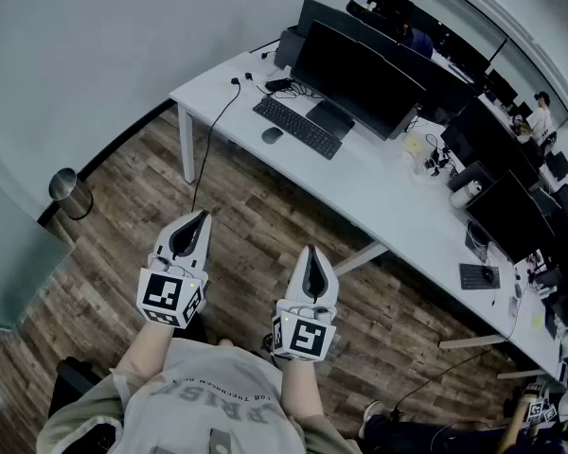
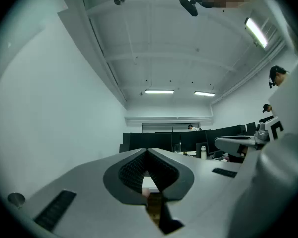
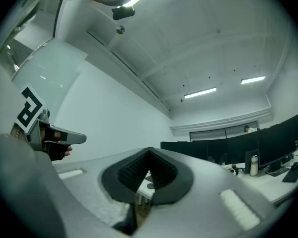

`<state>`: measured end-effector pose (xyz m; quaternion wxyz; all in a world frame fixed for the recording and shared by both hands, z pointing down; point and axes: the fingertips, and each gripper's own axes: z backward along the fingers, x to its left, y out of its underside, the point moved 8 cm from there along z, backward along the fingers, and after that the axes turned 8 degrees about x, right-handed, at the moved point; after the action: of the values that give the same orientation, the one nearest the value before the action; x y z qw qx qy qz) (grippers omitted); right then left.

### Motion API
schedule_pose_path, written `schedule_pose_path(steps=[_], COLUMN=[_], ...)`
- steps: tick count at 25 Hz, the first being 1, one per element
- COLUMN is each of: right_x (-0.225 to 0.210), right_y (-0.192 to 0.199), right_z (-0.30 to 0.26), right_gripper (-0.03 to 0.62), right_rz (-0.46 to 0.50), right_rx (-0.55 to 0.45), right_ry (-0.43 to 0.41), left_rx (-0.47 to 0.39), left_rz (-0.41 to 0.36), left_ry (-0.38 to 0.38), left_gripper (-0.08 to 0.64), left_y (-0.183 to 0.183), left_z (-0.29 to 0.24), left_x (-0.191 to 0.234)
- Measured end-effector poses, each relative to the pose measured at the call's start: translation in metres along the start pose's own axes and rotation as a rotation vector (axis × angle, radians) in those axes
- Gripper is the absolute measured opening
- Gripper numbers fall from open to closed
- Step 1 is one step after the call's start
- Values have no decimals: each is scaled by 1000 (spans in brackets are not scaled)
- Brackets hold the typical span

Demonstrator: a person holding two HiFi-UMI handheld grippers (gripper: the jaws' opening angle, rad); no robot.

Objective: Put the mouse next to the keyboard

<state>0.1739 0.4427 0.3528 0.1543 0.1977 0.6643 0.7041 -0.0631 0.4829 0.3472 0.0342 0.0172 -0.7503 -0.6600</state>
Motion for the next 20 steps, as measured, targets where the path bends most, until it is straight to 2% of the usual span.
schedule_pose_path(steps=[16, 20], right_x=[0, -1], right_y=[0, -3], right_z=[-8, -17], right_gripper=[0, 0], right_rz=[0, -55], right_rx=[26, 16], right_ry=[-16, -37], left_rx=[6, 11], left_rz=[2, -6], left_ry=[-2, 9], left_gripper=[11, 11], left_y=[-2, -10], left_z=[-4, -12], left_x=[2, 8])
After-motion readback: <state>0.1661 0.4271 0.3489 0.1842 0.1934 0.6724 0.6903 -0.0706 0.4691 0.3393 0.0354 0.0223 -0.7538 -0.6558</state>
